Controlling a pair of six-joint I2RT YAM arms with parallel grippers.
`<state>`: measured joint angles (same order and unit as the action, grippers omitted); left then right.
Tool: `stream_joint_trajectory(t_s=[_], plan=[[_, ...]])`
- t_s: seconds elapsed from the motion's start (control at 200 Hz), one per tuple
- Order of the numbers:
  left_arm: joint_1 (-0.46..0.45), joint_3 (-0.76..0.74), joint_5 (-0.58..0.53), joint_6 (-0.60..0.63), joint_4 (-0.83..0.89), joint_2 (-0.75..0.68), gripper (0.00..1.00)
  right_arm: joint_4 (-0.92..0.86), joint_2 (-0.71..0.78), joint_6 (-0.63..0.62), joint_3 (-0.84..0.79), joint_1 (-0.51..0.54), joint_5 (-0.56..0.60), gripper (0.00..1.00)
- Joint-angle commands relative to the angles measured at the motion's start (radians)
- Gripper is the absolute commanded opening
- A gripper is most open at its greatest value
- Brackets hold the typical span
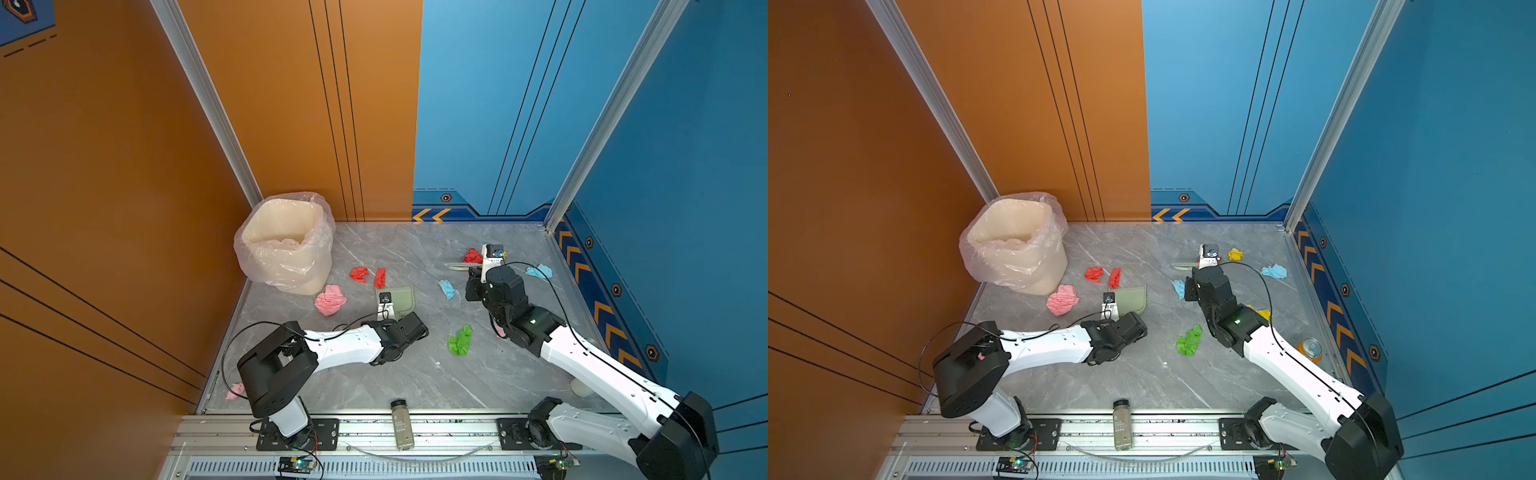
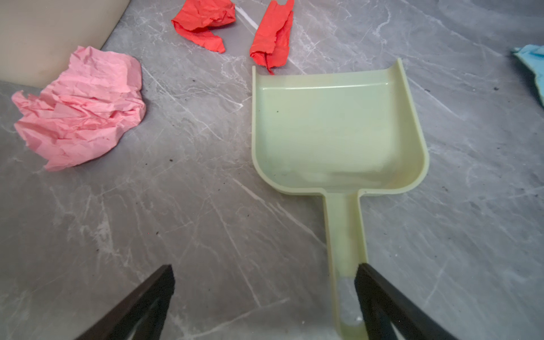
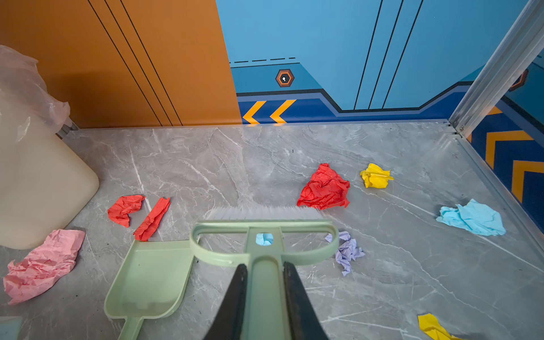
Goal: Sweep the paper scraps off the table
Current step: 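Lower the left gripper onto the green dustpan handle and grasp it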
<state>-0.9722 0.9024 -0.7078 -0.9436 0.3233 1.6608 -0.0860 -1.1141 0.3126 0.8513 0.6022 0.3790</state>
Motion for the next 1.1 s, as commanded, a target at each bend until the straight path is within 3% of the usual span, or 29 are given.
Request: stream_joint_trajectory(t_s=[0.0,0.33,0.646,1.096], plan=[[-0.010,0.051,-0.033,0.011,-0.009,0.042,0.98,0.006,0.010,-0.011,-0.006,-0.008,-0.008,0.00],[0.014,0.105,0.042,0.040,-0.069,0.145,1.00,0.008,0.003,-0.028,-0.007,-0.035,-0.039,0.00],[0.055,0.120,0.099,0.069,-0.116,0.207,0.92,0.012,0.002,-0.028,-0.009,-0.045,-0.057,0.00],[0.085,0.121,0.145,0.106,-0.180,0.244,0.65,0.020,-0.032,-0.028,0.010,-0.047,-0.068,0.00]])
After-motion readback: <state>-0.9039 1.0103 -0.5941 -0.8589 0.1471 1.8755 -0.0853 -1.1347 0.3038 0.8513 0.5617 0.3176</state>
